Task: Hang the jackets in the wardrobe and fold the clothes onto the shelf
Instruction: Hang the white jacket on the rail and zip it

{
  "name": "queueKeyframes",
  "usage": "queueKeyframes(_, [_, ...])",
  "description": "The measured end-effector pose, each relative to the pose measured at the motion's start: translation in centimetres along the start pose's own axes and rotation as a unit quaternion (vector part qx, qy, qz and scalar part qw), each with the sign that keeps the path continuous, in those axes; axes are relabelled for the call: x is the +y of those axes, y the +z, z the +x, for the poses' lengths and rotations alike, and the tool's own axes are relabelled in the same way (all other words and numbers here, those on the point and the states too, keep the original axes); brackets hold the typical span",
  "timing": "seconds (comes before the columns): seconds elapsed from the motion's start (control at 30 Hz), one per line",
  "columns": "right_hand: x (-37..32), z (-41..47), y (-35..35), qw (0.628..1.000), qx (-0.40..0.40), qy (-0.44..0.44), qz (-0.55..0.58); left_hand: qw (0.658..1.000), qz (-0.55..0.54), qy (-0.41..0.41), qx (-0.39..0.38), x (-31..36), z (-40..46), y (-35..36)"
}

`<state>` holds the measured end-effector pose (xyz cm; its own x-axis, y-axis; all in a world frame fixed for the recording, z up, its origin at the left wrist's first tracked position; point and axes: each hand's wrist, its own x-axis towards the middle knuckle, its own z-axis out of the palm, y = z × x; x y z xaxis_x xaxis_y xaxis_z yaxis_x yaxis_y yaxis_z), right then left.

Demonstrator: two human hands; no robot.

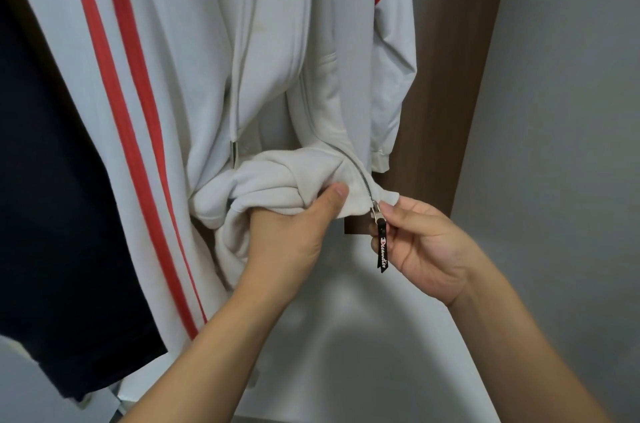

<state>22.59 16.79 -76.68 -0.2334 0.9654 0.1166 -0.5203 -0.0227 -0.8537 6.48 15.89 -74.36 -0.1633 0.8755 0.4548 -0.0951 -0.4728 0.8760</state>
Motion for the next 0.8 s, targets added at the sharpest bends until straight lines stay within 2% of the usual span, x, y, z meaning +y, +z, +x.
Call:
queueKeyframes(0.13, [-0.01, -0.16, 0.13, 1.0, 0.001, 0.006, 0.001, 0.999, 0.015, 0.017, 0.024, -0.25, 0.07, -0.27])
queueKeyframes(0.57, [0.65, 0.06, 0.43, 1.0, 0.009, 0.024, 0.008, 0.999, 0.034, 0.027, 0.004, -0.39, -0.16, -0.61])
queueKeyframes(0.7, [0.71, 0.18, 0.29, 0.999, 0.014, 0.026, 0.028, 0.999, 0.025, 0.009, -0.033, -0.61, 0.05, -0.72])
queueKeyframes(0.8, [0.68, 0.28, 0.33, 0.999, 0.018, 0.024, 0.033, 0.995, 0.02, -0.013, -0.095, -0.72, 0.06, -0.8])
